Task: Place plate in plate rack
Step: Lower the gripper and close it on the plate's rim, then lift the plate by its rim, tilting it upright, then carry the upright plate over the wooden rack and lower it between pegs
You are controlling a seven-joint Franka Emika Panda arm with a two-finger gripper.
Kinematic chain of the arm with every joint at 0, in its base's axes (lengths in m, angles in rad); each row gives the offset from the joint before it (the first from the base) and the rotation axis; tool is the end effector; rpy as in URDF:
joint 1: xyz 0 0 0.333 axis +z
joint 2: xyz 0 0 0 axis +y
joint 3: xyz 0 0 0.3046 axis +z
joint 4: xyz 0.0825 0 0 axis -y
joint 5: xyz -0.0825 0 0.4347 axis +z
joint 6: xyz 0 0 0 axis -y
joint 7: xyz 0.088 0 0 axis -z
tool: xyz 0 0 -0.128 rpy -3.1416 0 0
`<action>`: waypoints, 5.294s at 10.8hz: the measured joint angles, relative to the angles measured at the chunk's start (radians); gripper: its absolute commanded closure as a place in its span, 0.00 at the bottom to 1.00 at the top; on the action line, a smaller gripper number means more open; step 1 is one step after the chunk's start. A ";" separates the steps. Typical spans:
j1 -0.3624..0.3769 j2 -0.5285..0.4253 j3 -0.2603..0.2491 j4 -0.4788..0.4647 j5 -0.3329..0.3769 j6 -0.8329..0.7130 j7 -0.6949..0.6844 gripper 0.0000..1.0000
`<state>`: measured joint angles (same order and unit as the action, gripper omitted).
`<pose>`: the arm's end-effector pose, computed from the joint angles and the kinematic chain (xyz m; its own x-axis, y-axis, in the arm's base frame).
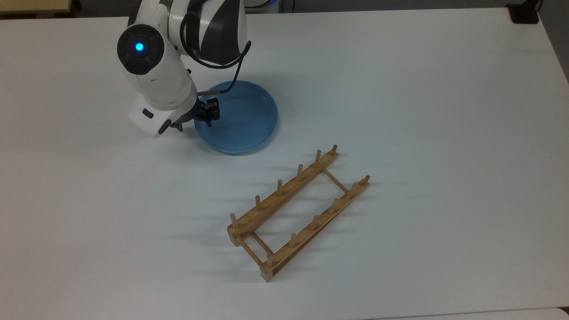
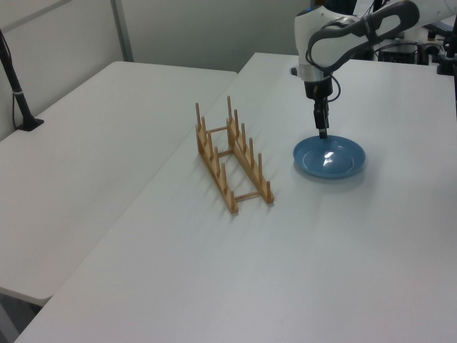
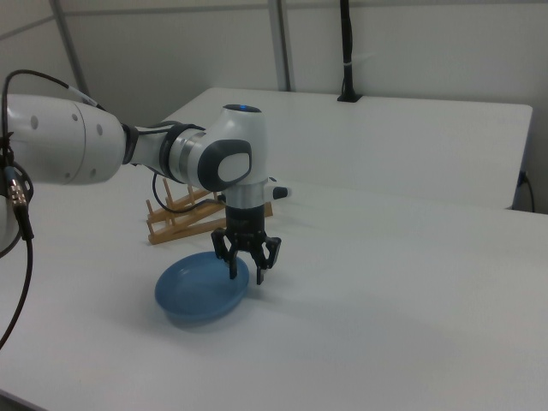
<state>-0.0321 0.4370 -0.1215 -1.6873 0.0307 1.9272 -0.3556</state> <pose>0.6714 -0.0964 0.2749 0.9626 0.1942 -0.1891 0.1893 -0.9810 -0.0434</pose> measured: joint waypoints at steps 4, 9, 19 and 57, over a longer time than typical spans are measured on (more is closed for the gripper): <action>0.002 0.005 0.000 -0.021 0.000 0.021 0.000 0.59; 0.003 0.013 0.000 -0.026 0.000 0.024 0.000 0.79; 0.005 0.008 0.000 -0.022 0.000 0.025 -0.006 1.00; 0.378 -0.283 -0.081 0.035 -0.977 0.474 0.720 1.00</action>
<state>0.3461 0.1535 -0.2026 -1.6527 -0.9463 2.4017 0.3645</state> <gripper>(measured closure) 0.943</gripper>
